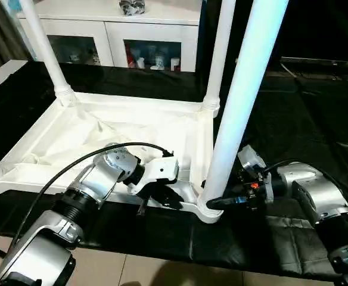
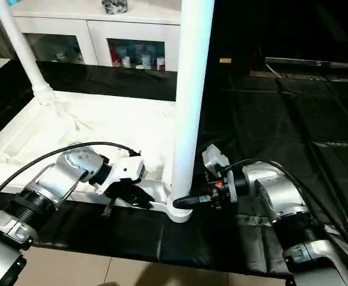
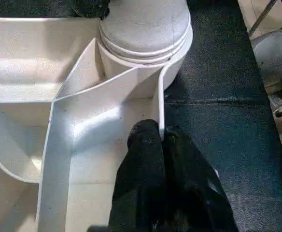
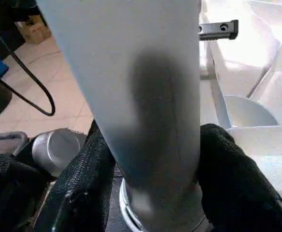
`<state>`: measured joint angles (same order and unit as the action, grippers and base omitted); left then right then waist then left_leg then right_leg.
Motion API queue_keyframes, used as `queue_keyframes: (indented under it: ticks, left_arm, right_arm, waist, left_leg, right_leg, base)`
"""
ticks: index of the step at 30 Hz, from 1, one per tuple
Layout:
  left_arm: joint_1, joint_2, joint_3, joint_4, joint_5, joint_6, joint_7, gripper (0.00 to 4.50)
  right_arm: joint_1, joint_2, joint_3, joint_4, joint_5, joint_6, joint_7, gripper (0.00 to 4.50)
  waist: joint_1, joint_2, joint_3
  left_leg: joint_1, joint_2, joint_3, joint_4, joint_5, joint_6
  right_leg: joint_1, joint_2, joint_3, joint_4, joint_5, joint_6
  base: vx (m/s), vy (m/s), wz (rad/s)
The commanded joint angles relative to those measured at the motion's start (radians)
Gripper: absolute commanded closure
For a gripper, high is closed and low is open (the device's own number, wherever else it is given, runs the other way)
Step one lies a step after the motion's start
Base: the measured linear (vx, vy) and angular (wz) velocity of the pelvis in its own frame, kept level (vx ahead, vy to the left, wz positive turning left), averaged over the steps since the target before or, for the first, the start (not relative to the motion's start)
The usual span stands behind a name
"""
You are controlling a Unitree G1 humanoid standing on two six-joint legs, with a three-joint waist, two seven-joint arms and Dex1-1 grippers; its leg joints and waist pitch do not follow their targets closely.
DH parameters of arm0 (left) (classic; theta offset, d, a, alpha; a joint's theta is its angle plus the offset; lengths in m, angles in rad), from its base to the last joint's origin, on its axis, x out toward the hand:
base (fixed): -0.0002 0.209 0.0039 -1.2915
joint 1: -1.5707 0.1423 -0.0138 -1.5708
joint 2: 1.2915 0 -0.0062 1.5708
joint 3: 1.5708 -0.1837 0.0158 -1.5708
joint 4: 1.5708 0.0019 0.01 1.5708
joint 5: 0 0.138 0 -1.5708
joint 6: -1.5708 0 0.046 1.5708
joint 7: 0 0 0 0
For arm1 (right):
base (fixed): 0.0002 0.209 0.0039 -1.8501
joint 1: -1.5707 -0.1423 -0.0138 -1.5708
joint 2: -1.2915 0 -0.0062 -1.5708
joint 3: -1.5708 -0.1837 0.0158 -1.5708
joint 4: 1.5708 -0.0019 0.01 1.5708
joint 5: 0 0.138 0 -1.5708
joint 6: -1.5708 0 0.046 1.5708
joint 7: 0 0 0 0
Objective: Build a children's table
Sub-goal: Rotate leg to tighten
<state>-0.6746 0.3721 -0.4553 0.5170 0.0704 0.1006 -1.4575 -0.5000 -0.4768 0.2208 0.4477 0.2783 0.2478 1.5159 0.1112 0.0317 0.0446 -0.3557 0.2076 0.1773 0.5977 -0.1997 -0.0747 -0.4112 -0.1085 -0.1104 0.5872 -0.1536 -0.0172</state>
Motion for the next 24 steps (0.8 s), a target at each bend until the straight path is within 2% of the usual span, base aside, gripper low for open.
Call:
queue_keyframes:
  ticks: [1,8,11,15,16,17,20,21,22,24]
  left_arm:
    - [0.0,-0.009,-0.037,-0.042,-0.014,-0.029,-0.063,4.5]
    - [-0.004,-0.019,-0.03,-0.026,-0.005,-0.021,-0.027,4.5]
    - [-0.012,-0.036,-0.014,-0.005,-0.003,-0.001,0.018,4.5]
    - [-0.024,-0.066,0.019,0.018,-0.011,0.044,0.089,4.5]
    - [-0.026,-0.074,0.029,0.023,-0.014,0.059,0.109,4.5]
    - [-0.027,-0.077,0.032,0.026,-0.014,0.062,0.116,4.5]
    - [-0.033,-0.089,0.048,0.041,-0.012,0.079,0.156,4.5]
    - [-0.035,-0.094,0.055,0.046,-0.012,0.087,0.171,4.5]
    - [-0.036,-0.097,0.059,0.049,-0.012,0.093,0.179,4.5]
    - [-0.04,-0.109,0.072,0.06,-0.013,0.109,0.207,4.5]
  right_arm:
    - [-0.019,0.003,0.013,0.012,0.001,0.005,0.016,2.35]
    - [-0.015,0.005,0.014,0.007,0.01,0.025,0.04,2.4]
    - [0.005,0.009,0.013,-0.019,0.026,0.044,0.039,2.41]
    - [0.056,0.017,0.01,-0.068,0.048,0.072,0.018,2.41]
    - [0.074,0.02,0.007,-0.083,0.051,0.077,0.005,2.41]
    - [0.078,0.022,0.005,-0.085,0.052,0.078,-0.001,2.41]
    - [0.101,0.043,-0.016,-0.094,0.058,0.082,-0.051,2.41]
    - [0.107,0.053,-0.025,-0.095,0.06,0.084,-0.073,2.41]
    - [0.11,0.059,-0.031,-0.094,0.061,0.086,-0.086,2.41]
    - [0.121,0.083,-0.05,-0.09,0.055,0.07,-0.137,2.41]
  waist:
    - [-0.006,-0.018,-0.069]
    - [-0.006,-0.02,-0.067]
    - [-0.006,-0.016,-0.067]
    - [0.0,-0.016,-0.066]
    - [-0.002,-0.018,-0.064]
    - [-0.002,-0.018,-0.064]
    - [-0.005,-0.016,-0.06]
    - [-0.004,-0.011,-0.059]
    - [-0.008,-0.015,-0.058]
    - [-0.01,-0.017,-0.059]
  left_leg:
    - [0.0,0.024,0.002,-0.067,-0.138,0.076]
    - [0.001,0.023,0.002,-0.067,-0.158,0.066]
    - [0.003,0.024,0.002,-0.067,-0.161,0.064]
    - [0.014,0.025,0.007,-0.067,-0.183,0.063]
    - [0.008,0.024,0.007,-0.07,-0.186,0.062]
    - [0.008,0.024,0.007,-0.07,-0.186,0.062]
    - [0.012,0.023,0.008,-0.073,-0.232,0.05]
    - [0.014,0.022,0.007,-0.073,-0.24,0.047]
    - [0.011,0.02,0.005,-0.074,-0.247,0.041]
    - [0.008,0.019,0.003,-0.076,-0.248,0.038]
  right_leg:
    - [0.063,-0.042,0.049,-0.054,-0.235,-0.225]
    - [0.062,-0.041,0.05,-0.056,-0.274,-0.211]
    - [0.06,-0.039,0.051,-0.056,-0.272,-0.212]
    - [0.052,-0.036,0.057,-0.058,-0.259,-0.229]
    - [0.058,-0.035,0.058,-0.057,-0.269,-0.225]
    - [0.058,-0.035,0.058,-0.057,-0.269,-0.225]
    - [0.053,-0.038,0.059,-0.071,-0.356,-0.196]
    - [0.052,-0.039,0.059,-0.072,-0.369,-0.192]
    - [0.055,-0.039,0.058,-0.074,-0.392,-0.18]
    - [0.057,-0.04,0.056,-0.077,-0.417,-0.164]
  base:
    - [0.0,0.0,0.0]
    - [0.0,0.0,0.0]
    - [0.0,0.0,0.0]
    - [0.0,0.0,0.0]
    - [0.0,0.0,0.0]
    - [0.0,0.0,0.0]
    - [0.0,0.0,0.0]
    - [0.0,0.0,0.0]
    - [0.0,0.0,0.0]
    - [0.0,0.0,0.0]
